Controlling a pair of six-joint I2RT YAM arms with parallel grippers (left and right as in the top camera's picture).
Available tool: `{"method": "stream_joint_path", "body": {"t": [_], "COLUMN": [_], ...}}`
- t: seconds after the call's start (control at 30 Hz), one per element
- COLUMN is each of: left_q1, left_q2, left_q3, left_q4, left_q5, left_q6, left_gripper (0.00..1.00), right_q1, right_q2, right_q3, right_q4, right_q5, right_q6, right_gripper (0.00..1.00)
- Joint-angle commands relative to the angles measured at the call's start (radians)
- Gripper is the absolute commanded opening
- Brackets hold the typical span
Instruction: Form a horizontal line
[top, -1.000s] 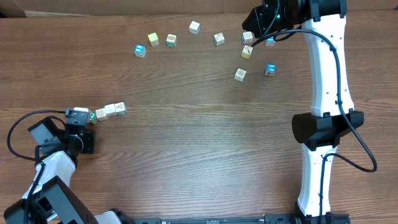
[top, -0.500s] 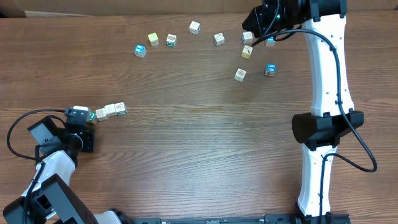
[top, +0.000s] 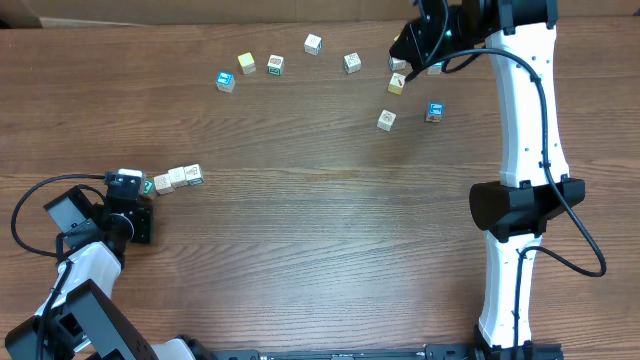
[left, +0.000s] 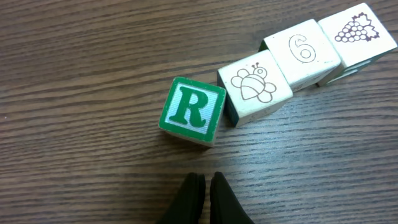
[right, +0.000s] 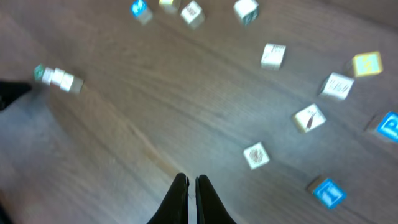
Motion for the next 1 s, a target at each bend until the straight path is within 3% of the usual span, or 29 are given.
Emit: {"method": "stream_joint_path", "body": {"t": [0.0, 0.97], "left_q1": [-0.006, -0.007], "left_q2": [0.010, 0.102], "left_q3": [-0.002, 0.016], "left_q4": [0.005, 0.092], "left_q5": [0.025, 0.026], "left_q6": [0.011, -0.019], "left_gripper": [0.04, 0.04], "right_q1": [0.002, 0.002], "right_q2": [-0.027, -0.027], "right_q3": [0.021, 0.021], "right_q4": [-0.011, -0.011], "right_q5": [0.010, 0.008], "right_q6": [-0.042, -0.037], "right_gripper": [0.04, 0.04]}}
